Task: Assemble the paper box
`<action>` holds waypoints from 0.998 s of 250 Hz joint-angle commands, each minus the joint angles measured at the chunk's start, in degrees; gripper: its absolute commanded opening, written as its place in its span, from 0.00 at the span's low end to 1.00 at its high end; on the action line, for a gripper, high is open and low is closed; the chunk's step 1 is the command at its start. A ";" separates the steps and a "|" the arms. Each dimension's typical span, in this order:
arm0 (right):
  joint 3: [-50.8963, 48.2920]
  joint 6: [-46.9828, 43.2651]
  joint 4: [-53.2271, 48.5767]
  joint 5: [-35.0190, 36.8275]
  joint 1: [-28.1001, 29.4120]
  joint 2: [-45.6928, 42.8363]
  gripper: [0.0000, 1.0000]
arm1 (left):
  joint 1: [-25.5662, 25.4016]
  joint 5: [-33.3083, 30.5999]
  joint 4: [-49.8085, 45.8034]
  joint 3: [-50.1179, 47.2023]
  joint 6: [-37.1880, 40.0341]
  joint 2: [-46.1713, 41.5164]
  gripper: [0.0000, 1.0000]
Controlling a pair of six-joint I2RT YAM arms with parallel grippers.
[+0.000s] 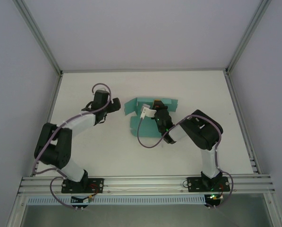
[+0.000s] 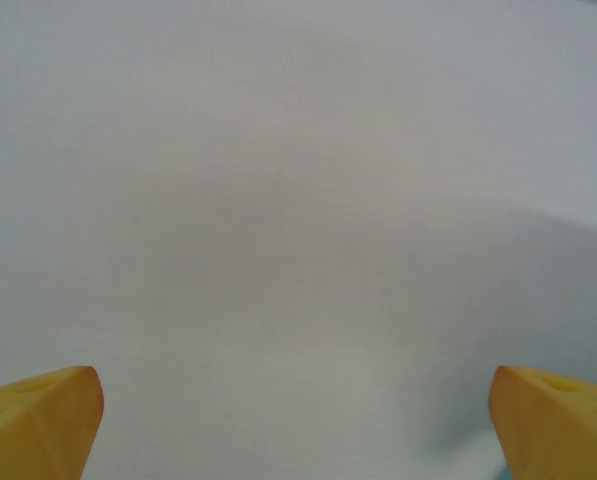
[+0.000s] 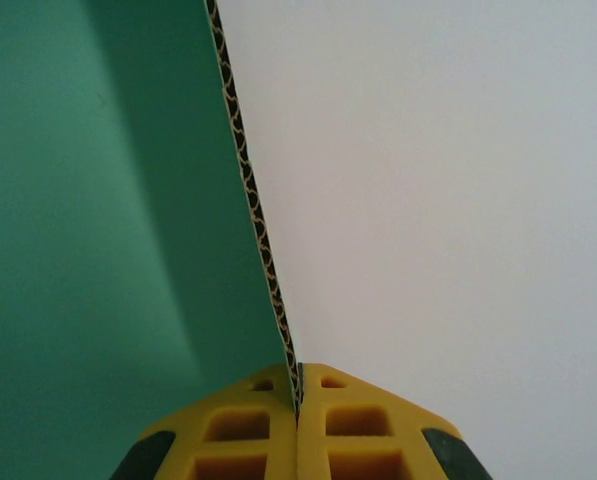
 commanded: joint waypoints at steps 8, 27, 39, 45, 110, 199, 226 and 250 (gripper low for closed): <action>-0.69 3.10 -2.19 -0.40 -0.10 -1.23 0.00 | -1.98 11.16 -0.09 4.33 4.15 6.65 0.88; -0.72 3.47 -2.82 -0.38 -0.08 -1.40 0.00 | -4.94 12.25 0.65 5.62 8.65 8.70 0.81; -0.67 3.90 -3.14 -0.30 -0.07 -1.63 0.00 | -6.72 13.33 2.95 5.06 10.35 8.98 0.79; -0.73 4.06 -3.57 -0.28 -0.04 -1.79 0.00 | -7.37 14.29 4.44 4.56 10.66 9.04 0.78; -0.65 4.36 -6.14 -0.41 -0.06 -3.37 0.00 | -8.56 21.60 16.93 -0.96 8.68 7.58 0.72; 0.06 4.17 -8.07 -0.30 -0.05 -3.00 0.00 | -10.19 24.34 25.51 -1.35 11.24 11.48 0.68; 0.01 4.90 -9.80 -0.72 -0.03 -3.73 0.00 | -11.01 26.92 23.81 2.25 12.33 14.35 0.69; -0.21 4.70 -10.43 -1.05 0.01 -4.21 0.00 | -12.92 23.84 22.53 3.65 15.41 15.46 0.69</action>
